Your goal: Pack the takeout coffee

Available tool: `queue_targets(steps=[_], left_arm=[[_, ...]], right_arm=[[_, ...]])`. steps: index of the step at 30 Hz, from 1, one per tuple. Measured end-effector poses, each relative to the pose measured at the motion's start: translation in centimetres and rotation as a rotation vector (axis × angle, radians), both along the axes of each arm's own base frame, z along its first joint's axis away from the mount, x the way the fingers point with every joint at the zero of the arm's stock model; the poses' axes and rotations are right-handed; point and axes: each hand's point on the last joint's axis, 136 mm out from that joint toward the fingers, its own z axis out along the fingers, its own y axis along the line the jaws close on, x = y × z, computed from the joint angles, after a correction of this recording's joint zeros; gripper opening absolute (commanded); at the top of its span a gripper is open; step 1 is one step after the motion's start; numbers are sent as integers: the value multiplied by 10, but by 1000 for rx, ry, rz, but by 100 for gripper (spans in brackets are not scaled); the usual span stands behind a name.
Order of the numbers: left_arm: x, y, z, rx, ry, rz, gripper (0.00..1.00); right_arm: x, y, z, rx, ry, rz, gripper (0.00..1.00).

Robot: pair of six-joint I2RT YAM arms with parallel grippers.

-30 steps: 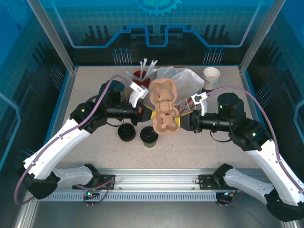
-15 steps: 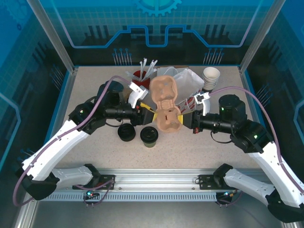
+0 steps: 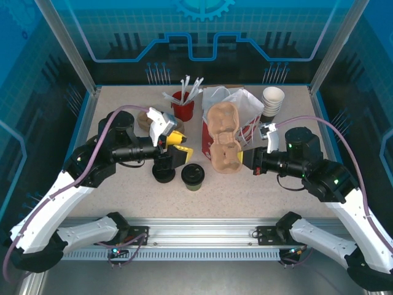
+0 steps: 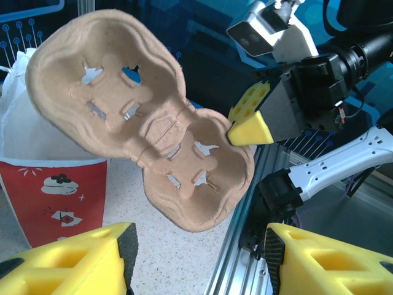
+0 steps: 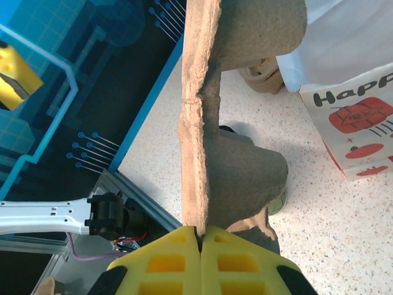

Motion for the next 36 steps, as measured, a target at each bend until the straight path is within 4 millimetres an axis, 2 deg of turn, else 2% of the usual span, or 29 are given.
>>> queue_targets(steps=[10,14,21,28,36], left_arm=[[-2,-8,-8,58,-83,-48,70],[3,-21,-23,129,-111,-85,71],[26,-39,-49,280,-178,-130,71],[33,-48,-63,370,-278,-184,73],[40,-64,-92,486,-324,-221,71]], right_arm=[[4,16,-19,-22,108,37,0],[-1,21,-21,-23,125,60,0],[-6,31,-22,-31,149,98,0],[-12,36,-20,-40,159,128,0],[-15,37,-19,-43,162,139,0]])
